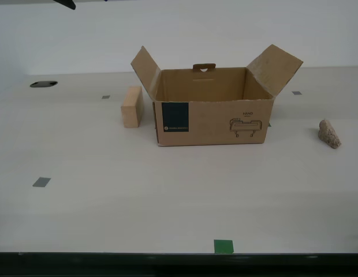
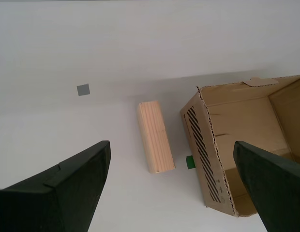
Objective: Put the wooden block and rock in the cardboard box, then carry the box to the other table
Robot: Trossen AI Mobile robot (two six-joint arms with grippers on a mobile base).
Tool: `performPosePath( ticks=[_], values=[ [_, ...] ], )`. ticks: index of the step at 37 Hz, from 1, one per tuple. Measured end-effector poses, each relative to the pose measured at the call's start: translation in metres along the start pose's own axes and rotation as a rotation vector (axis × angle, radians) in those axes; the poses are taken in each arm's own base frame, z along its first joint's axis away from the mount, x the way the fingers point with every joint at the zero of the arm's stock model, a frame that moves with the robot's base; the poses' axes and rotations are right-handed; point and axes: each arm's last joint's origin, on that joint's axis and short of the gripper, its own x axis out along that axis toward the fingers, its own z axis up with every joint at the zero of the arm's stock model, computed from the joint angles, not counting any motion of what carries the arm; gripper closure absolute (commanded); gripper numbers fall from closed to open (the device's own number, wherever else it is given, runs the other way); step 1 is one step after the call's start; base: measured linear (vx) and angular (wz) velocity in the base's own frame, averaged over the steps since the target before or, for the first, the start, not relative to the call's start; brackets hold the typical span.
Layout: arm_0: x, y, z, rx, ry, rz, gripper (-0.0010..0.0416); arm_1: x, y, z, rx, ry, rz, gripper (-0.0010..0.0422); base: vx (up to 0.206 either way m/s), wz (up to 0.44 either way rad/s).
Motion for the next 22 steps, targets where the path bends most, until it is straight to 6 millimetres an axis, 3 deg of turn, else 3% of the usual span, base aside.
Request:
performPosePath(
  ticks=[14, 22],
  values=[
    [0.006, 0.000, 0.003, 0.008, 0.023, -0.002, 0.0053, 0.001, 0.001, 0.000, -0.008, 0.007, 0.004, 0.0067, 0.000, 0.000],
    [0.018, 0.000, 0.009, 0.005, 0.063, -0.005, 0.0053, 0.028, 0.005, -0.004, -0.017, 0.082, 0.017, 0.0067, 0.000, 0.000]
  ],
)
